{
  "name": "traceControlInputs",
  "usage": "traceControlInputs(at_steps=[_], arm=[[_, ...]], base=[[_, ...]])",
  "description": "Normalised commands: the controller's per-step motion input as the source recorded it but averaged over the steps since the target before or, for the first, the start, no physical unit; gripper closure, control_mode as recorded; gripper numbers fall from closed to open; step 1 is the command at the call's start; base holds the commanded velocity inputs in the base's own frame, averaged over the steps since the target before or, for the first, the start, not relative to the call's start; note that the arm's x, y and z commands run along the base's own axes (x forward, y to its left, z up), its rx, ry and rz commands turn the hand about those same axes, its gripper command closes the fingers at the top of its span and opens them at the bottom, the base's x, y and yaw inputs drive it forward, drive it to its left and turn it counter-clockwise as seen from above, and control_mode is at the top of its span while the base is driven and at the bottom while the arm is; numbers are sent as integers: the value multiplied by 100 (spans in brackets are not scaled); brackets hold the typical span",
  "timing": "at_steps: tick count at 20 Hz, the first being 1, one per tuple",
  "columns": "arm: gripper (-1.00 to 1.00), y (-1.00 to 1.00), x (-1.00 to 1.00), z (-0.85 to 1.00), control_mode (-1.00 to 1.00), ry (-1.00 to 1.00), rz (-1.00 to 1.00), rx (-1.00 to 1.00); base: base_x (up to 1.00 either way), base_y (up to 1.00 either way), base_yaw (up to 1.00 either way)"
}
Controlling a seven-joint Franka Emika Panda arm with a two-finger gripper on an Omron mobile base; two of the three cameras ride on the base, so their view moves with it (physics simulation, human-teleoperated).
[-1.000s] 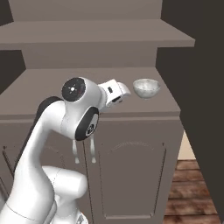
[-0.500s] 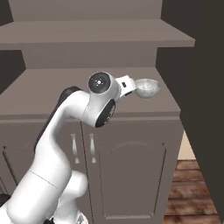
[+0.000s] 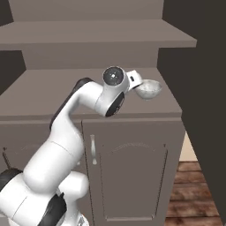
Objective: Take the smaller bowl and place it next to the appetizer plate on the dining counter , and place the larger bowl next to the plate with cooked food.
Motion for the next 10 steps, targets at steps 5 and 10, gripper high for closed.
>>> traceControlInputs(at_steps=[5,10], arm=[[-100,-10,46,-12,-100,0,-3,-1],[-100,-26,45,-11,-100,0,-11,-6]], base=[[0,0,0],[0,0,0]])
